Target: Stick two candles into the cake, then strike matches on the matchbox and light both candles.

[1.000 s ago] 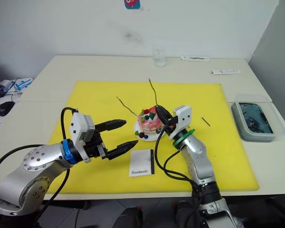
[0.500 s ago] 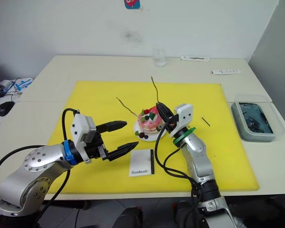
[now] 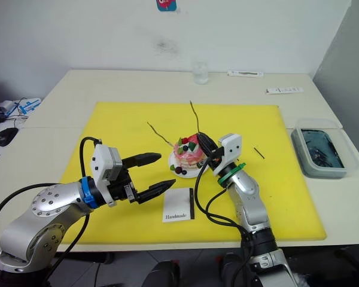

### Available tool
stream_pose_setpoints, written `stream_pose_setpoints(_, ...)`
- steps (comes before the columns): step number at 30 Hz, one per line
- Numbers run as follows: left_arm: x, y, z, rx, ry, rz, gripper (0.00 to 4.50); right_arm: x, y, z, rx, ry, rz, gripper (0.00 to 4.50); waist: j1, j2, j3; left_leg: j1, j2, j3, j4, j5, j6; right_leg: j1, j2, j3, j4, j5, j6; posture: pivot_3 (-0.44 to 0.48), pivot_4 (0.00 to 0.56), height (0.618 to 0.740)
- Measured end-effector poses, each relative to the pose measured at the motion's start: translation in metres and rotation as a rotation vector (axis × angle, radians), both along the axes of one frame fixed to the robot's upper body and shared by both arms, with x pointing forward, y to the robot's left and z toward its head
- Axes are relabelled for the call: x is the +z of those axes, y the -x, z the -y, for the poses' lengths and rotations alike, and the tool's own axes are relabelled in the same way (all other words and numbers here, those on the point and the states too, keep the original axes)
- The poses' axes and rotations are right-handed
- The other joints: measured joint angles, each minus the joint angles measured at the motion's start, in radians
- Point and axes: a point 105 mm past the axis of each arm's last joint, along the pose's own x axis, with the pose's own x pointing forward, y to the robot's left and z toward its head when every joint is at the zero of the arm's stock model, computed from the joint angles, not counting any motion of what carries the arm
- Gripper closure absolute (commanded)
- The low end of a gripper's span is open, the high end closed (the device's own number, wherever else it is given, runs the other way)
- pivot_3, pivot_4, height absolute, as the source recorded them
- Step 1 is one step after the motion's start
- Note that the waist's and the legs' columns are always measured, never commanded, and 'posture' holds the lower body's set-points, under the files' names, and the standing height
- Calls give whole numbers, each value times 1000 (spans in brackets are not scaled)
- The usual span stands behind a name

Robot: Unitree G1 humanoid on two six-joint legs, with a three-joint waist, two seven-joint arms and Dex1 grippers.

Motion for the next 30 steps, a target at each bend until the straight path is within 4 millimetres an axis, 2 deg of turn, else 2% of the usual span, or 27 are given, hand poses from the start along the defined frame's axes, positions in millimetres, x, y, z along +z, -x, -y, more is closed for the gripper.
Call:
stream_pose_setpoints(7, -1, 0, 1, -3, 0, -3, 0, -8, 2, 2, -12, 10, -21, 4449, 0, 0, 0, 0, 0, 0, 0, 0, 0, 0, 0, 0, 0, 0, 0, 0, 150, 740)
stream_pose_setpoints(16, -1, 0, 1, -4, -1, -4, 0, -8, 2, 4, -33, -3, -20, 4449, 0, 0, 0, 0, 0, 0, 0, 0, 0, 0, 0, 0, 0, 0, 0, 0, 150, 740)
stream_pose_setpoints(30, -1, 1, 2, -8, -3, -6, 0, -18, 8, 4, -33, -9, -44, 4449, 0, 0, 0, 0, 0, 0, 0, 0, 0, 0, 0, 0, -1, 0, 0, 0, 150, 740)
